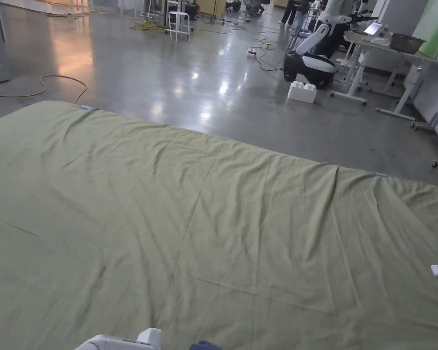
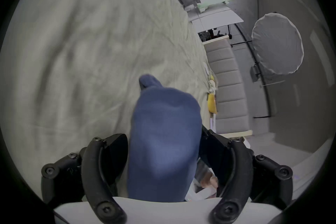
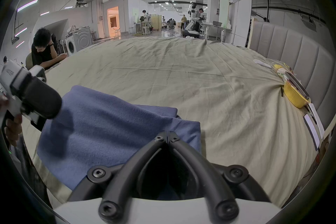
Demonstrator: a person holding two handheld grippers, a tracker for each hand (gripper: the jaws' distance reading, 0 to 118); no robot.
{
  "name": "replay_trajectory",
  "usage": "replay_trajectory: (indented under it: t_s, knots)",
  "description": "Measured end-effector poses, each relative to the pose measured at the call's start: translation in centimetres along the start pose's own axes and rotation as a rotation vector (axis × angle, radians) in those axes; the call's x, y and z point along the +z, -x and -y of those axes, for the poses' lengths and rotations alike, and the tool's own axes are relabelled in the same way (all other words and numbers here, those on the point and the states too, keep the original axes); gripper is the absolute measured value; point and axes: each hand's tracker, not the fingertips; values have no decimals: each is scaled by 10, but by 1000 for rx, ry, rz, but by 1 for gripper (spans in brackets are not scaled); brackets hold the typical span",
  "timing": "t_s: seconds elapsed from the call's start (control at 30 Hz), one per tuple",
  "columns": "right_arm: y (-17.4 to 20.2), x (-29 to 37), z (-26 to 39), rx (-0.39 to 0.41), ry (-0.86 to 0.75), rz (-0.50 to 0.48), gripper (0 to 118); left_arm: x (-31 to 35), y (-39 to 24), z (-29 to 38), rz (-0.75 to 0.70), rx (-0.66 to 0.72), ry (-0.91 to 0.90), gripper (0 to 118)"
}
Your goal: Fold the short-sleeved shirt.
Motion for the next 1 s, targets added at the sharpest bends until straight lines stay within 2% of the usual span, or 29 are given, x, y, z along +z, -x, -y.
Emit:
replay_trajectory:
  t_s: [0.07,0.1,0.2,0.33,0.5,0.67,0.8,1.0]
  knots:
    - [-2,0,1,-5,-4,-8,1,-6,7,-3,72,34,-19,70]
    - [-3,0,1,-7,-2,-9,1,-10,12,-4,32,39,-27,63]
    - [-10,-2,2,-28,3,-20,1,-9,13,-3,51,20,-31,58]
    - [-8,-2,2,-17,4,-24,1,-4,11,3,20,-30,-10,39]
    - [-4,-2,1,21,0,-17,1,-1,12,2,42,-37,-18,33]
    - [-1,5,-14,86,-12,-18,1,17,6,-1,82,-43,-26,33]
    - [-8,18,-47,89,-118,44,1,59,4,-7,130,-20,-62,33]
    - [-30,29,-115,54,-237,68,1,157,8,-28,43,-73,-126,33]
